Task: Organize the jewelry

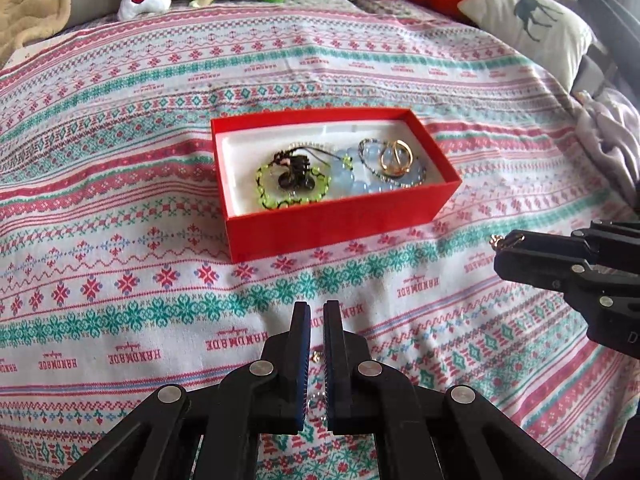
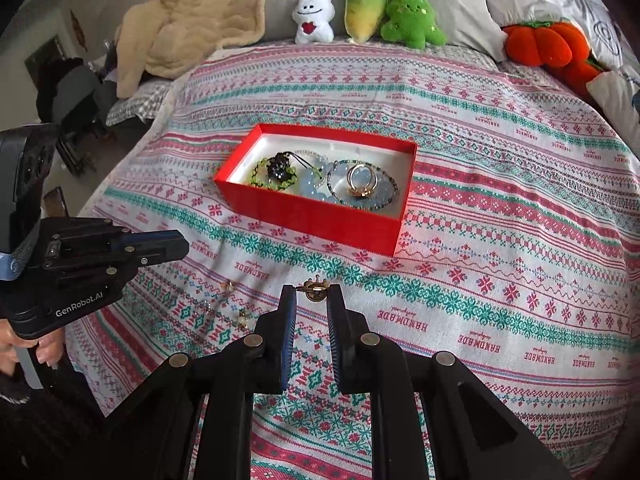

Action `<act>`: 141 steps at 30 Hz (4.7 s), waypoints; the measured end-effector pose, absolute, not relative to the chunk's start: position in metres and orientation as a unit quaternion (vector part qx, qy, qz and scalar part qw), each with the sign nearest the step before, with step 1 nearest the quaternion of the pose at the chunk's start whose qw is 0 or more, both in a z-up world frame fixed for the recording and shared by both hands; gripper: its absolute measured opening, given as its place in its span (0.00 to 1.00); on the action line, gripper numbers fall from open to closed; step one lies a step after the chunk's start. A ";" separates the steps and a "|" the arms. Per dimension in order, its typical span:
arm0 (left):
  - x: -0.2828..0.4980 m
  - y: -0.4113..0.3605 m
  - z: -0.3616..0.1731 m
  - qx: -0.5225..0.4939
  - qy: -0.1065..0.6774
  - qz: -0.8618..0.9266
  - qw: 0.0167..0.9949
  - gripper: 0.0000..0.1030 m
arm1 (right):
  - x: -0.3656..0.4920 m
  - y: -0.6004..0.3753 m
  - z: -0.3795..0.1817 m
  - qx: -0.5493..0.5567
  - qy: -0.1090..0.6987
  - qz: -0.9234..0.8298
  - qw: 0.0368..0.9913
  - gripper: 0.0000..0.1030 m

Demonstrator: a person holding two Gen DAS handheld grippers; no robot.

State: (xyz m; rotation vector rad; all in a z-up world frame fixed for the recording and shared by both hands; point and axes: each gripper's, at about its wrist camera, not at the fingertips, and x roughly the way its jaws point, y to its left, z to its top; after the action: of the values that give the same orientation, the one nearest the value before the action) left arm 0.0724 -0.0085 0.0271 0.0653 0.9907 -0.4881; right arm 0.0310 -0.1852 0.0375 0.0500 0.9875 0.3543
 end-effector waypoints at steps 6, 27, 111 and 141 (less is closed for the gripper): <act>0.095 -0.009 0.044 0.003 0.461 -0.229 0.857 0.01 | 0.045 -0.191 0.052 0.057 0.457 0.162 0.872 0.16; 0.158 -0.031 0.012 -0.069 0.486 -0.211 0.845 0.02 | 0.110 -0.216 0.023 0.123 0.467 0.128 0.867 0.16; 0.148 -0.039 0.020 -0.008 0.457 -0.219 0.862 0.14 | 0.117 -0.202 0.024 0.125 0.466 0.141 0.864 0.16; 0.056 -0.009 0.008 0.062 0.500 -0.156 0.849 0.84 | 0.033 -0.212 0.023 0.087 0.511 0.119 0.847 0.56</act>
State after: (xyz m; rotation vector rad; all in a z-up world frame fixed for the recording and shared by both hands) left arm 0.0557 -0.0087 0.0084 0.1305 1.0544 -0.3287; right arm 0.0335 -0.2122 0.0235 0.1844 1.0785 0.2510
